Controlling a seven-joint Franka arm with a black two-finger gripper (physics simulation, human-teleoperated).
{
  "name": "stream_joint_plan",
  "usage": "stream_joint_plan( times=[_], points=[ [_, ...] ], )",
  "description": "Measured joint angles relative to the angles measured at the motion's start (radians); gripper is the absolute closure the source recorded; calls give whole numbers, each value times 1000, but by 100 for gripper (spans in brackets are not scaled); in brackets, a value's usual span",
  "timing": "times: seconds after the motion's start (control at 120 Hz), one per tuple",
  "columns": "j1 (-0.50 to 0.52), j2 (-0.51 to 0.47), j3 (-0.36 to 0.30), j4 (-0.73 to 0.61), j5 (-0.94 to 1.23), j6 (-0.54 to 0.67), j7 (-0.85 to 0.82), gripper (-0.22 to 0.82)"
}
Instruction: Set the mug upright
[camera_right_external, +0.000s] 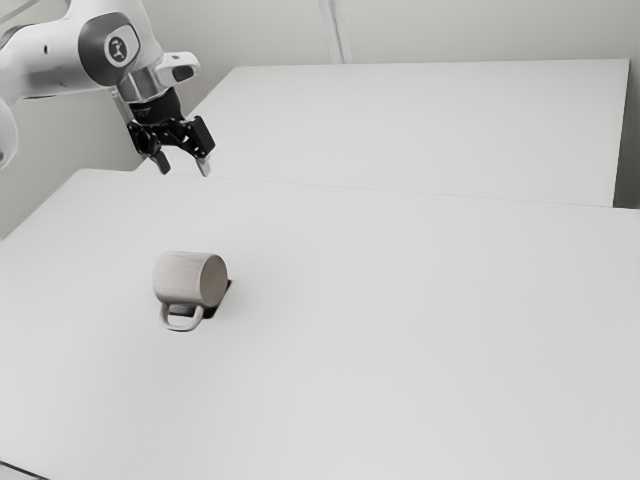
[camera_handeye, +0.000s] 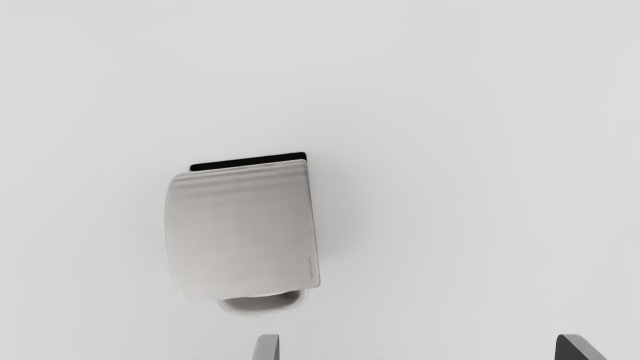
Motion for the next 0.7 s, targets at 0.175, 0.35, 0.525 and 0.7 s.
stream_joint_plan(
  times=[0.175, 0.35, 0.525, 0.7],
  points=[
    [0, 0, 0, 0, -1, -3, 1, 0],
    [1, -2, 1, -2, 0, -6, 3, 0],
    [36, -6, 45, -1, -67, -26, 11, 0],
    [76, 22, 220, -2, -298, -67, 95, 0]
  ],
)
